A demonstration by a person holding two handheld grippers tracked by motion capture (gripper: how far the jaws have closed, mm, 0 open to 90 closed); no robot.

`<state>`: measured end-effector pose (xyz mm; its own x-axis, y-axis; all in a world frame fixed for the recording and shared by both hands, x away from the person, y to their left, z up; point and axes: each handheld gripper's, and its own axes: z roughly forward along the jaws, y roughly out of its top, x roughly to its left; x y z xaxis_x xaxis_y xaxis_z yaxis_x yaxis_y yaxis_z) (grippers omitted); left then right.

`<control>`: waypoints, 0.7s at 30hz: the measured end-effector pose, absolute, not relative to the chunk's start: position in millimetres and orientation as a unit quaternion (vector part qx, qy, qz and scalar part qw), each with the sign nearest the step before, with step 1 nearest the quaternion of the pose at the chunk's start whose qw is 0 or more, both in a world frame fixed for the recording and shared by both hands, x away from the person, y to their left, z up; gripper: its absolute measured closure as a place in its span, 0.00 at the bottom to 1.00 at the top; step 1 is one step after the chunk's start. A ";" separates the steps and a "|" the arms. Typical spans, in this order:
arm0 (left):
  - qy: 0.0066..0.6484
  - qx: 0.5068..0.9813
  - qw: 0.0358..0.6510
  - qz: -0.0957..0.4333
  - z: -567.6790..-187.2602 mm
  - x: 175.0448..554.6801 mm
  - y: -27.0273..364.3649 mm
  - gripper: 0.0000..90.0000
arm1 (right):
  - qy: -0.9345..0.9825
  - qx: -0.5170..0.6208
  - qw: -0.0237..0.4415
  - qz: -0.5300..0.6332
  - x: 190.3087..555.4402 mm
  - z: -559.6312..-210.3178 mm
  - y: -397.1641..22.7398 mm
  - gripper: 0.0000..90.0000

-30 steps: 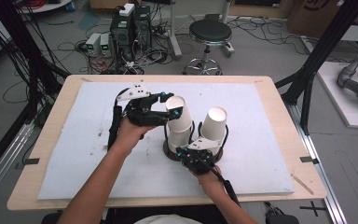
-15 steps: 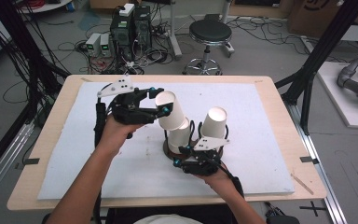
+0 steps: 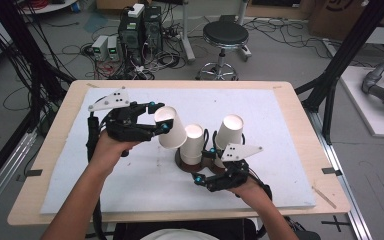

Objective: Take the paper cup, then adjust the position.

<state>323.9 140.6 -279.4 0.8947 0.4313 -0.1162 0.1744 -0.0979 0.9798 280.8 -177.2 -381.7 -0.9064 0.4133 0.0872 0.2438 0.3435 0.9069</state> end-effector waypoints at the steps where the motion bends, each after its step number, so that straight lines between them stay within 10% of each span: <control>1: 0.206 0.734 0.639 0.101 -280.4 323.3 142.1 0.39 | 0.818 0.193 0.078 0.536 281.5 -381.0 -178.8 0.23; 21: 0.180 0.749 0.633 0.080 -286.5 310.8 131.4 0.39 | 0.806 0.150 0.106 0.563 277.7 -372.0 -205.9 0.23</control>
<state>310.8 131.4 -286.5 0.9221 0.3712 -0.1090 0.1694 -0.1341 0.9764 277.7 -205.9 -372.0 -0.9328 0.3604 -0.0024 0.1214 0.3204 0.9395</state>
